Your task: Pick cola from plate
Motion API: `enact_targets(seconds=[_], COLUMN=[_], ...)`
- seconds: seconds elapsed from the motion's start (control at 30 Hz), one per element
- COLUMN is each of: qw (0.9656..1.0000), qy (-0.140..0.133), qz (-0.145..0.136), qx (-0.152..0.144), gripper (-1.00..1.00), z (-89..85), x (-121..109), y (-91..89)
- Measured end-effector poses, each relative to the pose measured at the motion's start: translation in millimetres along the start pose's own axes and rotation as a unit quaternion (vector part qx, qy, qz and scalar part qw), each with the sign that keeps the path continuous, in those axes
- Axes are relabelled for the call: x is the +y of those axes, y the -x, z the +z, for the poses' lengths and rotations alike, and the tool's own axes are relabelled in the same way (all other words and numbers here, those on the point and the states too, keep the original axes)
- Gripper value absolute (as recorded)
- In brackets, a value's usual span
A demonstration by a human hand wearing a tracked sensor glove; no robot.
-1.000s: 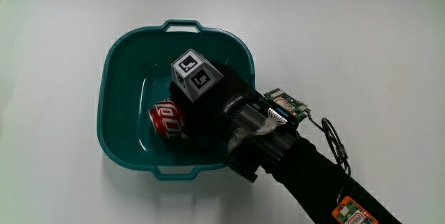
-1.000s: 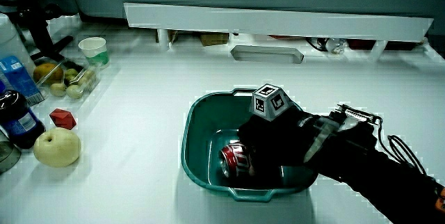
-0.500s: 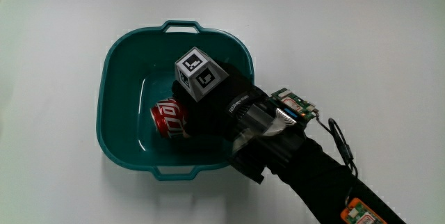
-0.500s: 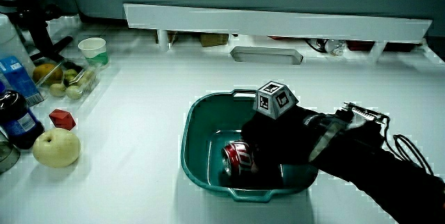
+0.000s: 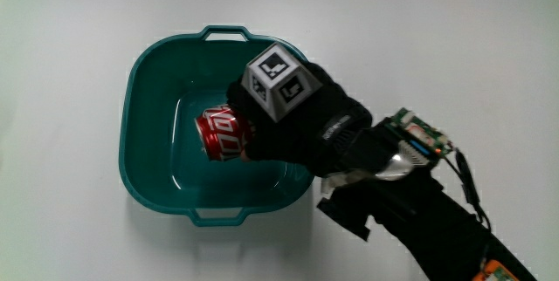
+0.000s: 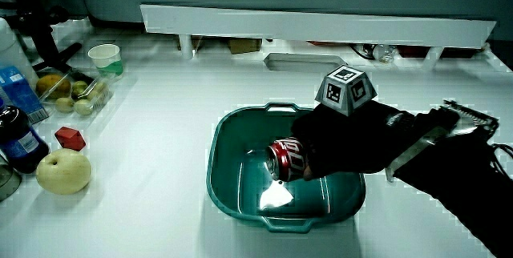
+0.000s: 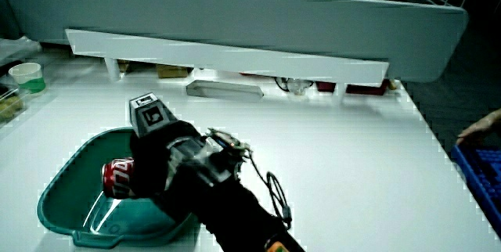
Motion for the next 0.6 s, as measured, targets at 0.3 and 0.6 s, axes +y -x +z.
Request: enact_targets(seconds=[0.3, 0.6], qw=[0.9986, 0.9955], qy=[-0.045, -0.063], qz=[-0.015, -0.057], qx=[0.024, 0.044], gripper=[1.00, 1.00], z=[17.3, 27.3], x=[-27, -48], y=[-23.1, -61.7])
